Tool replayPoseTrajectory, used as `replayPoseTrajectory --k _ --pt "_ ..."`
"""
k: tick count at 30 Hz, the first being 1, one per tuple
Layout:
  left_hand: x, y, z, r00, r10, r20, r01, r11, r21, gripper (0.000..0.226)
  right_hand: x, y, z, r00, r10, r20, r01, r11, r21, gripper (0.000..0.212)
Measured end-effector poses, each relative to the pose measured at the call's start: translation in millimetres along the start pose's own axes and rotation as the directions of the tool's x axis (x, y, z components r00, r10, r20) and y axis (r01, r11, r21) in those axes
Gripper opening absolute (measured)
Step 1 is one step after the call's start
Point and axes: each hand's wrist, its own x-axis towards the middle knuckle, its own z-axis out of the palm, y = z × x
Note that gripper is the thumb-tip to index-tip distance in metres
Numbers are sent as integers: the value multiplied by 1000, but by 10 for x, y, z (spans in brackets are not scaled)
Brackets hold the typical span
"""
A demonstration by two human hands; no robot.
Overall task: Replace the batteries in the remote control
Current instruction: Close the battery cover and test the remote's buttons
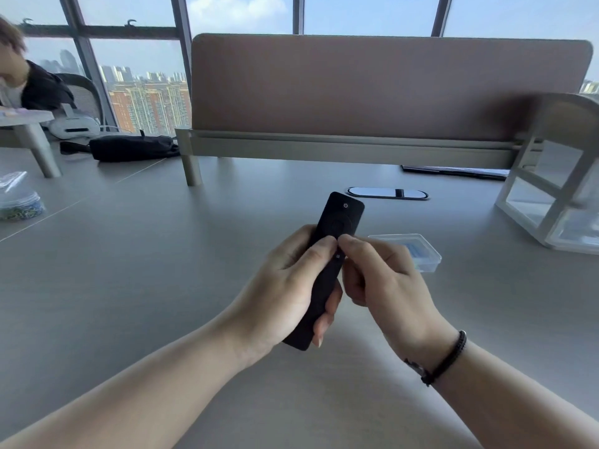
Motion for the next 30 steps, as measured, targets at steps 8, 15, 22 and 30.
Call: replayPoseTrajectory --k 8,15,22,30 --pt "-31 6 -3 989 -20 146 24 999 -26 24 20 43 -23 990 118 -77 -104 981 165 44" --pt "-54 -2 4 992 -39 122 32 998 59 18 51 39 -28 983 153 -101 -139 981 135 49" --pt "-45 0 7 996 -30 81 21 994 103 19 48 23 -27 990 129 -62 -122 987 101 54" --pt "-46 6 -8 996 -18 92 10 996 94 20 37 45 -20 990 109 -87 -103 992 68 49"
